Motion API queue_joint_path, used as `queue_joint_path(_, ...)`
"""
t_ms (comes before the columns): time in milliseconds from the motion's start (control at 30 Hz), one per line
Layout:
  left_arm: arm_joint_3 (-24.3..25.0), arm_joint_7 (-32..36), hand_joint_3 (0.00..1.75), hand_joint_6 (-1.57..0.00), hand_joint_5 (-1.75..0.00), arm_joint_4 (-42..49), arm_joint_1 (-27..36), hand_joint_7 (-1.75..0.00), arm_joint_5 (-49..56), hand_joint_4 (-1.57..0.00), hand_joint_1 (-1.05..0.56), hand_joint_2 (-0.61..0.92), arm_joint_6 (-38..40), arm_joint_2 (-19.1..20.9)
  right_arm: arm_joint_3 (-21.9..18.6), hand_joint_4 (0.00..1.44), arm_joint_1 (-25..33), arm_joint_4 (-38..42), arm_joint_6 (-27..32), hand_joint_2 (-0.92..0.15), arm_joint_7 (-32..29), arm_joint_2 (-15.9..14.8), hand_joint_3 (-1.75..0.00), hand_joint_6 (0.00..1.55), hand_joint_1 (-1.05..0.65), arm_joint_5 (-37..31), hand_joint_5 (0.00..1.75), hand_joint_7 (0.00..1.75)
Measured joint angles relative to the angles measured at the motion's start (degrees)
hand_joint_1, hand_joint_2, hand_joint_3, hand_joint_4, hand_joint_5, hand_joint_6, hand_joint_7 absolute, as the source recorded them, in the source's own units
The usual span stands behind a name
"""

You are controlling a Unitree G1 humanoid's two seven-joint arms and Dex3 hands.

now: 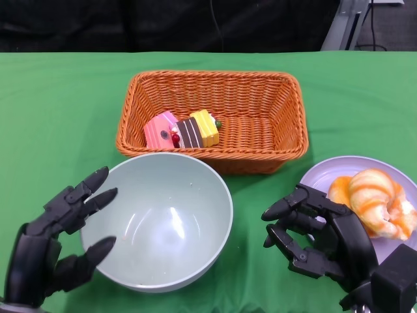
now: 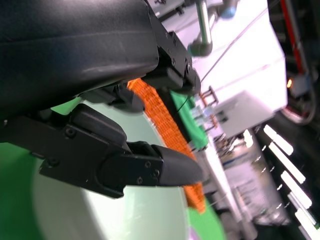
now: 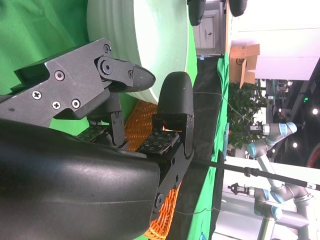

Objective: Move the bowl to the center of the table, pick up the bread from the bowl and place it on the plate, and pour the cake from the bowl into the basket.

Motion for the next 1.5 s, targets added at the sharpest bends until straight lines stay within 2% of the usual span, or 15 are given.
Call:
queue_joint_path(33,1.63,-1.16,0.22,-0.88,-0.26,-0.48,0.15,-0.15,-0.53,-1.06,-0.3,0.92,0.21,-1.35,-0.07,0.69,-0.1,0.43,-0.08,-0.69,0.15,0.0,-0.65,0.69,-0.13,0.13,1.45,1.15)
queue_joint_path(67,3.05,-2.24,0.24,-0.94,-0.39,-0.75,0.21,-0.16,-1.0,-1.04,-0.22,0.92,0.39,-2.7,-0.11,0.68,-0.14,0.8,-0.11,-0.7,0.42,-0.02,-0.65,0.68,-0.13,0.21,1.45,1.14)
queue_joint_path(133,5.44,-4.14,0.29,-1.03,-0.73,-1.24,0.27,-0.18,-1.18,-0.93,-0.12,0.92,0.7,-4.85,-0.14,0.68,-0.24,1.35,-0.36,-0.71,1.04,-0.08,-0.65,0.68,-0.11,0.34,1.45,1.15)
queue_joint_path(167,6.62,-5.09,0.32,-1.06,-0.83,-1.62,0.34,-0.22,-1.18,-0.91,-0.09,0.92,0.9,-5.73,-0.18,0.68,-0.39,1.79,-0.77,-0.72,1.54,-0.1,-0.66,0.68,-0.1,0.48,1.46,1.16)
queue_joint_path(200,7.62,-5.92,0.33,-1.08,-0.98,-2.41,0.53,-0.33,-1.33,-0.88,-0.08,0.92,1.46,-6.54,-0.24,0.68,-0.59,2.31,-1.45,-0.71,2.08,-0.14,-0.66,0.68,-0.1,0.74,1.46,1.16)
queue_joint_path(267,9.12,-8.3,0.35,-0.99,-1.12,-4.68,1.06,-0.58,-2.41,-0.85,-0.08,0.92,3.85,-7.98,-0.37,0.69,-0.86,3.05,-2.29,-0.7,2.75,-0.2,-0.67,0.68,-0.11,1.09,1.44,1.17)
queue_joint_path(333,9.78,-11.74,0.37,-0.91,-1.26,-7.75,2.33,-0.74,-4.3,-0.8,-0.08,0.92,8.16,-8.73,-0.46,0.7,-0.95,3.35,-3.04,-0.7,3.2,-0.21,-0.68,0.68,-0.11,1.2,1.43,1.16)
queue_joint_path(500,11.67,-18.86,0.41,-0.8,-1.45,-14.51,5.65,-1.02,-6.63,-0.75,0.01,0.91,16.29,-9.48,-0.66,0.71,-1.03,3.66,-4.3,-0.68,5.56,-0.13,-0.68,0.7,-0.12,3.46,1.4,1.13)
queue_joint_path(600,12.14,-21.94,0.42,-0.78,-1.47,-17.08,6.77,-1.09,-6.24,-0.76,0.02,0.92,18.61,-9.81,-0.56,0.72,-0.96,2.15,-4.15,-0.68,6.06,-0.05,-0.7,0.71,-0.12,4.39,1.39,1.12)
queue_joint_path(667,12.28,-23.56,0.37,-0.78,-1.45,-18.45,7.15,-1.1,-5.59,-0.78,-0.03,0.92,20.0,-9.96,-0.39,0.72,-0.85,0.38,-3.61,-0.71,6.66,-0.13,-0.65,0.71,-0.13,4.87,1.38,1.11)
queue_joint_path(867,13.01,-24.88,0.32,-0.82,-1.41,-20.68,7.19,-1.03,-0.58,-0.79,-0.05,0.92,20.73,-10.33,0.79,0.72,-0.06,-5.59,-0.74,-0.67,8.35,-0.23,-0.67,0.72,-0.18,5.75,1.41,1.17)
queue_joint_path(1000,13.98,-25.06,0.28,-0.85,-1.4,-20.77,7.08,-1.03,1.98,-0.81,-0.06,0.92,19.95,-10.41,2.19,0.72,0.8,-6.74,0.86,-0.65,10.0,-0.48,-0.69,0.72,-0.18,5.67,1.41,1.19)
queue_joint_path(1233,14.19,-25.08,0.31,-0.85,-1.39,-22.72,7.2,-1.02,2.79,-0.81,-0.05,0.92,20.24,-10.69,3.22,0.72,1.74,-9.25,2.11,-0.61,9.98,-0.49,-0.77,0.72,-0.12,4.77,1.41,1.2)
queue_joint_path(1500,14.23,-25.1,0.4,-0.83,-1.4,-22.74,7.22,-1.06,3.72,-0.81,-0.03,0.88,20.25,-10.81,3.67,0.73,1.85,-10.0,3.76,-0.6,10.28,-0.75,-0.81,0.72,-0.15,4.79,1.4,1.2)
